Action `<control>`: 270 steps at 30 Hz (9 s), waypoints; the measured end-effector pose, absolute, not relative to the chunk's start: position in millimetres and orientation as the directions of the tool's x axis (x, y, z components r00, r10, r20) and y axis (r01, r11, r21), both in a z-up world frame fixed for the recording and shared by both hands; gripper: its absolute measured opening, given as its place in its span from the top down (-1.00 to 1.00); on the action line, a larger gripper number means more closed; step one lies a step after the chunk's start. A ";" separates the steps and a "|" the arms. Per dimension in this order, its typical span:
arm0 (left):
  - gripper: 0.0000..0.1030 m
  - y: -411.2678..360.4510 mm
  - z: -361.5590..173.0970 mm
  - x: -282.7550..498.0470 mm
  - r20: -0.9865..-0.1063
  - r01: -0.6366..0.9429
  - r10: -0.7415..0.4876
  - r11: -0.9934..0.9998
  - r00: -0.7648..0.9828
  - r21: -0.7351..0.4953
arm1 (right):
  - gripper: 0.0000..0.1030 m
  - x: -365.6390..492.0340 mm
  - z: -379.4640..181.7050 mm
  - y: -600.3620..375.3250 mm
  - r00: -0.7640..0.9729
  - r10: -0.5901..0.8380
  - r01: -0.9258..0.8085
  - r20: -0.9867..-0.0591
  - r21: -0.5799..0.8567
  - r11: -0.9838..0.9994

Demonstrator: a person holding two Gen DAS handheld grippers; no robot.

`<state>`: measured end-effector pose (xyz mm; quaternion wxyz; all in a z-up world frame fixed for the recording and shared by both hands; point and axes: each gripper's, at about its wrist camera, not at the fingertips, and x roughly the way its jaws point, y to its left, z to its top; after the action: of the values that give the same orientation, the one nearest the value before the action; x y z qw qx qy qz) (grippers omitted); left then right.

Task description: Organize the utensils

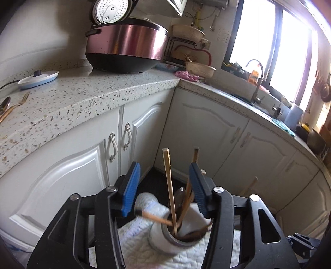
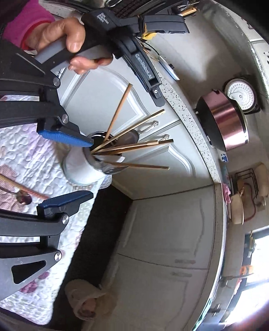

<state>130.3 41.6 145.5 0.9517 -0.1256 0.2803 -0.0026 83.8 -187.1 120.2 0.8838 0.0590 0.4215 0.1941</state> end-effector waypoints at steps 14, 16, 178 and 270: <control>-0.16 4.1 132.4 68.3 -0.614 0.012 -0.117 0.985 0.780 -0.172 | 0.11 27.8 98.1 -211.3 0.555 0.320 -0.203 -0.768 0.248 0.947; -0.16 -2.5 128.8 62.5 -0.620 0.023 -0.120 0.987 0.775 -0.162 | -0.02 19.7 96.1 -214.7 0.556 0.312 -0.199 -0.770 0.242 0.950; 0.87 28.9 139.2 172.7 -0.573 -0.048 -0.073 0.980 0.816 -0.192 | 0.93 142.4 126.3 -131.8 0.628 0.306 -0.364 -0.715 0.077 0.928; -0.01 15.6 103.8 55.5 -0.698 -0.074 0.011 0.995 0.716 -0.061 | -0.10 55.0 101.4 -153.1 0.637 0.195 -0.208 -0.746 0.078 0.975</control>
<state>55.5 15.6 103.8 0.9252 -0.0422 0.3764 0.0229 55.0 -153.1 101.4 0.9046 -0.0077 0.4113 0.1115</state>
